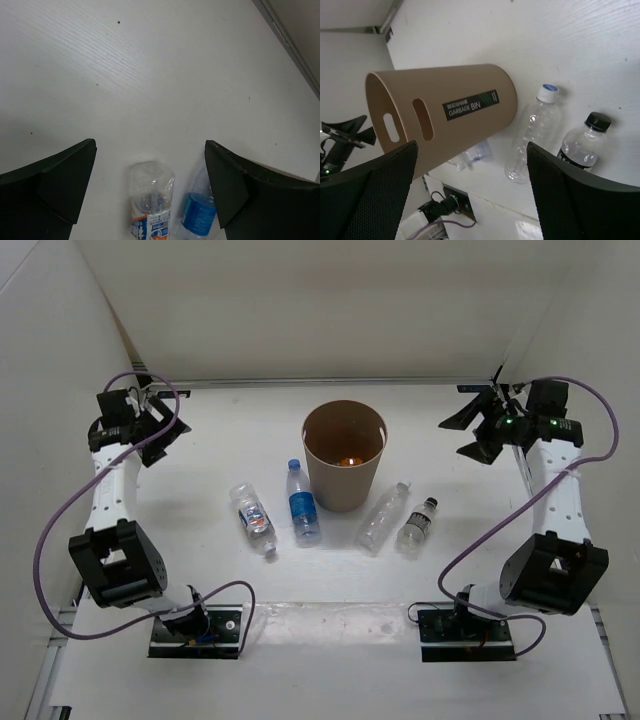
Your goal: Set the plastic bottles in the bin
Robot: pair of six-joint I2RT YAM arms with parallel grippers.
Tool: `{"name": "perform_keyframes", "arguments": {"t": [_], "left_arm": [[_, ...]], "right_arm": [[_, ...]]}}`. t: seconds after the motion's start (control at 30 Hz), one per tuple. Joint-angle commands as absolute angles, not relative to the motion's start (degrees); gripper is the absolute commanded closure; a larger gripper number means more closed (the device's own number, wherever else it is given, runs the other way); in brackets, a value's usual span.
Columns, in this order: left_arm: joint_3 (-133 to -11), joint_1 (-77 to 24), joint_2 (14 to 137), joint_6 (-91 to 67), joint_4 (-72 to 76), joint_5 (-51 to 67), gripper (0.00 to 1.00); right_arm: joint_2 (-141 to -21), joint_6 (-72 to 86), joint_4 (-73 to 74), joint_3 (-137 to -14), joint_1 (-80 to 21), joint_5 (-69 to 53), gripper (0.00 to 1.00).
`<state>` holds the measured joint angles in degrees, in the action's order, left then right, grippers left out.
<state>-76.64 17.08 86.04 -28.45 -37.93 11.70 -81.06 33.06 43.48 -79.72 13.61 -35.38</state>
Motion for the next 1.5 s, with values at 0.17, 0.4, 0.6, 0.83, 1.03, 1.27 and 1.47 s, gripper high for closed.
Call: {"name": "perform_keyframes", "arguments": {"t": [0.17, 0.4, 0.6, 0.83, 1.03, 1.27, 1.47], "left_arm": [[-67.1, 17.1, 78.5, -33.1, -31.3, 18.8, 0.0], [-68.2, 17.1, 79.6, -33.2, -29.4, 18.6, 0.0], [-67.0, 17.1, 80.0, -32.0, -30.7, 18.0, 0.0], [-65.5, 17.1, 80.2, -30.3, -31.6, 16.9, 0.0], [-63.0, 17.1, 79.2, -30.8, -32.4, 15.5, 0.0], [-62.3, 17.1, 78.2, -31.0, -33.1, 14.6, 0.0], [-61.8, 17.1, 77.9, -31.8, -33.1, 14.6, 0.0]], "right_arm": [[-86.1, 31.4, 53.5, -83.2, 11.8, -32.2, 0.1], [-86.9, 26.5, 56.1, -87.5, 9.6, -28.1, 0.1], [-86.1, 26.7, 60.2, -84.6, 8.4, -22.9, 0.1], [-86.7, 26.8, 59.3, -72.9, 6.2, -21.9, 0.1], [-94.7, 26.5, 59.0, -68.6, 8.0, -27.4, 0.12], [-99.8, 27.5, 58.1, -65.4, 6.0, -24.9, 0.12], [-102.7, 31.5, 57.3, -66.3, 3.3, -22.0, 0.11]]}}
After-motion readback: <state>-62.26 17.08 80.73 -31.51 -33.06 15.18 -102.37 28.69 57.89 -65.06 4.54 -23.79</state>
